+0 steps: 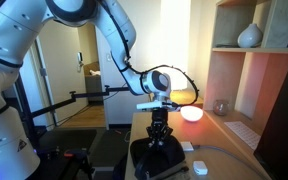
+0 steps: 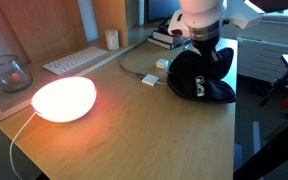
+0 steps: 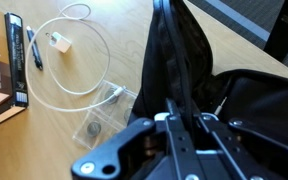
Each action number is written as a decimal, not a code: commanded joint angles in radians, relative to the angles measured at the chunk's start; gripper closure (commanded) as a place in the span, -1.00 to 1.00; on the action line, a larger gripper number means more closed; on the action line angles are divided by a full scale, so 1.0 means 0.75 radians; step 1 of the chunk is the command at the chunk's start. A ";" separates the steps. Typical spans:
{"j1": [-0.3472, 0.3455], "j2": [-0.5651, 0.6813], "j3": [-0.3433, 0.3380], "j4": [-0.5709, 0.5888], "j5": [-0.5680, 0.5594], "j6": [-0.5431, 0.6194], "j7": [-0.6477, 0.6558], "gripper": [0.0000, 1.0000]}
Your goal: Close the black case
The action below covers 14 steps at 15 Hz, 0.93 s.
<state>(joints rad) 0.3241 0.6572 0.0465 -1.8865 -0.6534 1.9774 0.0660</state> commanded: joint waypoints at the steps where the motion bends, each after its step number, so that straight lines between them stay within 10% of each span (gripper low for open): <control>1: 0.002 0.013 0.026 0.013 -0.014 -0.047 -0.011 0.92; 14: 0.213 0.167 0.120 0.153 -0.035 -0.188 0.122 0.93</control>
<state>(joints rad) 0.4438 0.7331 0.1253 -1.8359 -0.6675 1.8928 0.1112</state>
